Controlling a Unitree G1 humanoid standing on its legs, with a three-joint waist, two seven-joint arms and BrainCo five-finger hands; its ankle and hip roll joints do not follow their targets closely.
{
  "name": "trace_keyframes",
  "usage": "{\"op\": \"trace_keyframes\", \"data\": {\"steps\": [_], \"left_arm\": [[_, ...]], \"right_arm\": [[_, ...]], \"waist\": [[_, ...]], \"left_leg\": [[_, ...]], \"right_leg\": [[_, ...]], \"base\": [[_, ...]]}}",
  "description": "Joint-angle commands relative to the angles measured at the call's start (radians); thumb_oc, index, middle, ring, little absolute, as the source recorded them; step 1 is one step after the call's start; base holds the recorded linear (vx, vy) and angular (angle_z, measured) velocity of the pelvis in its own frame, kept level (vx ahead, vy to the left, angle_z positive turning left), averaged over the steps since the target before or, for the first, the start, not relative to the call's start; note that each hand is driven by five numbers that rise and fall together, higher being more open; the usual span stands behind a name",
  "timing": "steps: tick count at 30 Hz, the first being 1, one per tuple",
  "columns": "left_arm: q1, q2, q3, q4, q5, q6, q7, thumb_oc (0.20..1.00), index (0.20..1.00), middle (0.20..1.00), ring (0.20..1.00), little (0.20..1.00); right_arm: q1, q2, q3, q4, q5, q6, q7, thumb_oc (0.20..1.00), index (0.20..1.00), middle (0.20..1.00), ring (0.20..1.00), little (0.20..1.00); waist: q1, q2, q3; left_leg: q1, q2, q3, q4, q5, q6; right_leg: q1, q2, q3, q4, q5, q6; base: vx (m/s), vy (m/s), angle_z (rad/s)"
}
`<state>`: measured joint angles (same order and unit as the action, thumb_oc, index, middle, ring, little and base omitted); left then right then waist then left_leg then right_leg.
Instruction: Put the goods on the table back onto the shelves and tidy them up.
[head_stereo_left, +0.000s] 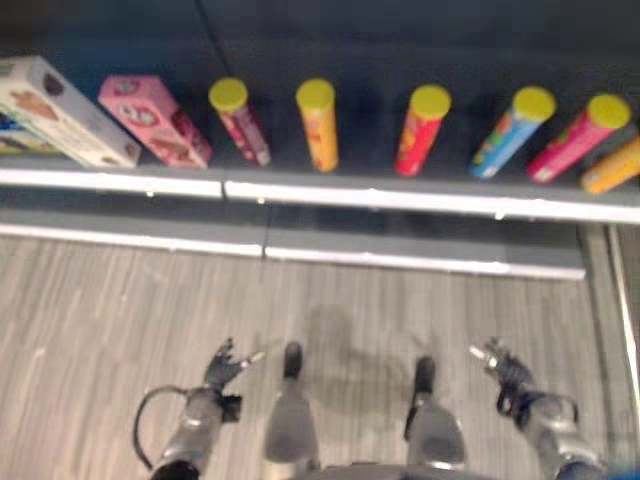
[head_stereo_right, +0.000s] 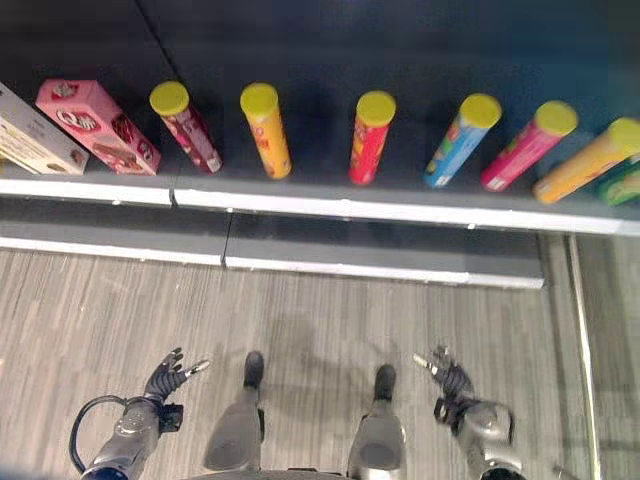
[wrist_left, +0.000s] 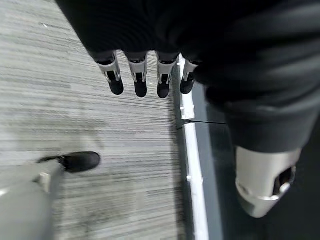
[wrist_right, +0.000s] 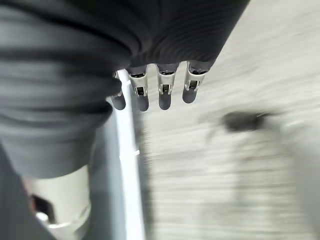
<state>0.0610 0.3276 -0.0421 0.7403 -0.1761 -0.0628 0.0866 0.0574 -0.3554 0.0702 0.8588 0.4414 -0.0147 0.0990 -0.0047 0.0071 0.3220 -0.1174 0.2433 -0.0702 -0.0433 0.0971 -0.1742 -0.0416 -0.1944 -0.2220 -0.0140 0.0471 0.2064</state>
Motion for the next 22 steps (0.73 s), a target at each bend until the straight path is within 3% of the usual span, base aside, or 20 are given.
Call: {"op": "trace_keyframes", "data": {"steps": [1,2,3,6,9,14,22], "left_arm": [[0.009,0.014,0.007,0.024,-0.002,-0.014,-0.001,1.0,1.0,1.0,1.0,1.0],[0.009,0.014,0.007,0.024,-0.002,-0.014,-0.001,1.0,1.0,1.0,1.0,1.0],[0.001,0.009,0.001,0.031,-0.005,-0.012,-0.001,1.0,1.0,1.0,1.0,1.0],[-0.029,-0.008,-0.024,0.113,0.008,-0.002,-0.011,1.0,1.0,1.0,1.0,1.0],[-0.046,-0.017,-0.047,0.153,0.012,-0.012,-0.019,1.0,1.0,1.0,1.0,1.0],[-0.061,-0.031,-0.06,0.324,0.053,-0.001,-0.028,1.0,1.0,1.0,1.0,1.0],[-0.05,-0.037,-0.045,0.356,0.041,0.0,-0.047,1.0,1.0,1.0,1.0,1.0]], "right_arm": [[0.038,0.005,-0.023,0.084,-0.093,0.002,-0.01,1.0,1.0,1.0,1.0,1.0],[0.038,0.005,-0.023,0.084,-0.093,0.002,-0.01,1.0,1.0,1.0,1.0,1.0],[0.026,0.008,-0.031,0.118,-0.1,0.006,-0.023,1.0,1.0,1.0,1.0,1.0],[-0.025,0.014,-0.069,0.259,-0.127,0.011,-0.065,1.0,1.0,1.0,1.0,1.0],[-0.042,0.033,-0.081,0.293,-0.118,0.011,-0.073,1.0,1.0,1.0,1.0,1.0],[-0.057,0.076,-0.12,0.324,-0.092,0.007,-0.099,1.0,1.0,1.0,1.0,1.0],[-0.05,0.1,-0.084,0.313,-0.115,0.007,-0.095,1.0,1.0,1.0,1.0,1.0]], "waist": [[-0.006,-0.025,-0.063],[-0.005,-0.026,-0.061],[-0.002,-0.036,-0.066],[0.011,-0.053,-0.1],[0.013,-0.058,-0.124],[-0.008,-0.055,-0.195],[-0.004,-0.05,-0.208]], "left_leg": [[-0.006,0.092,0.082,0.103,-0.001,-0.014],[-0.005,0.09,0.083,0.104,-0.003,-0.013],[-0.008,0.051,0.084,0.119,-0.03,-0.003],[-0.032,-0.113,0.076,0.099,-0.117,0.051],[-0.016,-0.168,0.035,0.074,-0.132,0.067],[0.072,-0.175,0.079,0.012,-0.13,0.082],[0.141,-0.166,0.101,0.013,-0.153,0.088]], "right_leg": [[-0.025,0.002,0.05,0.068,-0.098,-0.044],[-0.023,0.001,0.051,0.067,-0.098,-0.044],[-0.01,-0.003,0.047,0.051,-0.087,-0.043],[-0.011,0.001,0.018,0.017,-0.059,-0.042],[-0.005,0.015,0.022,0.003,-0.042,-0.04],[0.035,-0.005,0.018,0.003,-0.031,-0.017],[0.076,-0.015,0.025,0.017,-0.05,-0.022]], "base": [[0.03,-0.037,-0.04],[0.03,-0.04,0.06],[0.0,-0.013,0.15],[0.0,0.034,0.22],[0.04,0.092,-0.05],[0.13,0.12,-0.09],[0.08,0.033,-0.17]]}}
